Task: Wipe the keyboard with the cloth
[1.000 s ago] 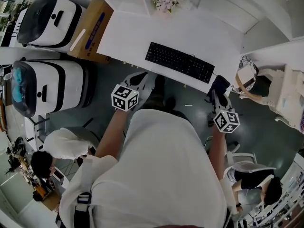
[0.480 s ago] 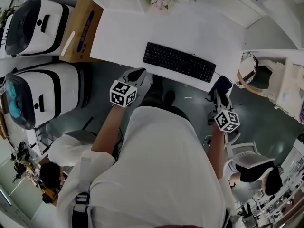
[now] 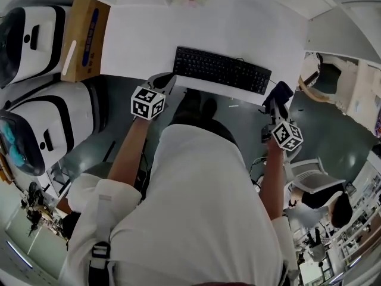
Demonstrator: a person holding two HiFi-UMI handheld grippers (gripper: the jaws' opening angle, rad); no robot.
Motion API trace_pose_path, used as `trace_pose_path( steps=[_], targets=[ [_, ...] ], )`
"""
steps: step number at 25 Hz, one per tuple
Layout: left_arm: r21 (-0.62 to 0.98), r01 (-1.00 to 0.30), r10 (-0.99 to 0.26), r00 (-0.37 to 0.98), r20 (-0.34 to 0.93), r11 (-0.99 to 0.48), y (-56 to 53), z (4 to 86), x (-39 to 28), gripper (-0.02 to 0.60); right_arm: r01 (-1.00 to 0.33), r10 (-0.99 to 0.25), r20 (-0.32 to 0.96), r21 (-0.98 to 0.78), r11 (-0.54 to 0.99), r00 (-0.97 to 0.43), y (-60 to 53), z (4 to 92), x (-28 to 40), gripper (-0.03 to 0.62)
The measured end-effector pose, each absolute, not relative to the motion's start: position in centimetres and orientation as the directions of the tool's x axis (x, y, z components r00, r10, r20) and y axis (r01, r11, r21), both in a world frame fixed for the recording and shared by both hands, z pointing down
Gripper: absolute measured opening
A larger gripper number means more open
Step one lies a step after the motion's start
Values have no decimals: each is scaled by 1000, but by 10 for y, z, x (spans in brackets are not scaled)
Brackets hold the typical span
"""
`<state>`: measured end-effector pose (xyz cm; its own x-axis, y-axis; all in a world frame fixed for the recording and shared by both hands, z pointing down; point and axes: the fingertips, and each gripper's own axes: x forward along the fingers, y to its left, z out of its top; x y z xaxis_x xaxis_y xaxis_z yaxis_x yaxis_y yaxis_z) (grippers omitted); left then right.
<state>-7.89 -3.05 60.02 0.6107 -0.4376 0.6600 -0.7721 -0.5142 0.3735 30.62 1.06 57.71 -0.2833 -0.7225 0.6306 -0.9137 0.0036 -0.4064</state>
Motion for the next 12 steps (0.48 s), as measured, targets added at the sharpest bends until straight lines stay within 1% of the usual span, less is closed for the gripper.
trace_pose_path(
  steps=[6,12],
  targets=[
    [430,-758,-357,625,694,-490,-42,643,-89,8,-930,-655,714,-365,-48,-247,-3,616,315,63],
    [514,-736,-252,651,716,-440,-48,676,-92,9,-941,-601,771,-327,-89,-211,-30,646,320,64]
  ],
)
